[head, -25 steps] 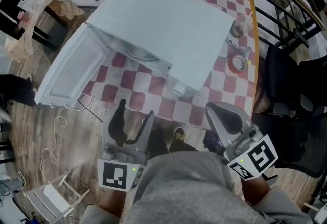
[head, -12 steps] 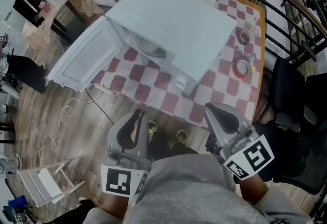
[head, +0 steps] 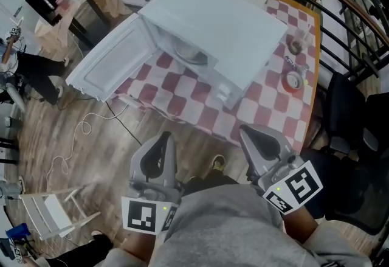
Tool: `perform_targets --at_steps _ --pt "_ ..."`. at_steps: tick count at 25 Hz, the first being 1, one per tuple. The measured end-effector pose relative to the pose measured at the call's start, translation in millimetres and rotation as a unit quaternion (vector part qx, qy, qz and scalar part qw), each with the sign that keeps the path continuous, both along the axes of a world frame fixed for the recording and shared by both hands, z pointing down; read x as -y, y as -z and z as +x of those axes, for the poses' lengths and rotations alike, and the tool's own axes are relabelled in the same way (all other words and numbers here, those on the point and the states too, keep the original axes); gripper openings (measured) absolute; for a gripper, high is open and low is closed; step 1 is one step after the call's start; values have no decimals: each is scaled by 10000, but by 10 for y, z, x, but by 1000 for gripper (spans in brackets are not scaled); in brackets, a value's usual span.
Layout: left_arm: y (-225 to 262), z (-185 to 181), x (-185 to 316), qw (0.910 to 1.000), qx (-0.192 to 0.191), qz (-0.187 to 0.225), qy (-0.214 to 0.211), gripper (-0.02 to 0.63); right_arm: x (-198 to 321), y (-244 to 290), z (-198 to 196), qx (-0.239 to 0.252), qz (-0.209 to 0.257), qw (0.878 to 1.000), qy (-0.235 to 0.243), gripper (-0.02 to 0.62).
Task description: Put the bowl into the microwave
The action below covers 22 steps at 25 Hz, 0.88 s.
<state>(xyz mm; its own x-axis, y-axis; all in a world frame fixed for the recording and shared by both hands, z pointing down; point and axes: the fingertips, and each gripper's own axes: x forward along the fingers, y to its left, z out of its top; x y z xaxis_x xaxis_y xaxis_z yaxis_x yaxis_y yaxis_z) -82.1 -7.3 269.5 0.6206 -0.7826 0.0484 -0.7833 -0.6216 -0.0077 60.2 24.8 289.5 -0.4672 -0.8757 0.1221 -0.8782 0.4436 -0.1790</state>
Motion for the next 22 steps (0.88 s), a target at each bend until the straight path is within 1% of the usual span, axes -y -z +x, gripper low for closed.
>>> perform_targets --at_steps 7,10,15,19,22 --pt "28 -218 -202 10000 1 28 5 11 -191 45 -226 -72 -13 9999 -72 -3" --pt "51 -396 -348 9999 -66 7 123 11 -338 63 -362 -107 -71 9998 -151 -3" --pt "87 -702 -664 9995 -227 -11 229 11 -675 92 -599 -259 -88 9990 -352 -3" --pt "107 -830 -902 9993 -289 39 240 11 -930 91 -677 -246 -150 9985 -465 -3" --pt "139 -901 -1064 9992 -281 133 265 11 -1114 79 -707 -358 -148 9977 -550 -3"
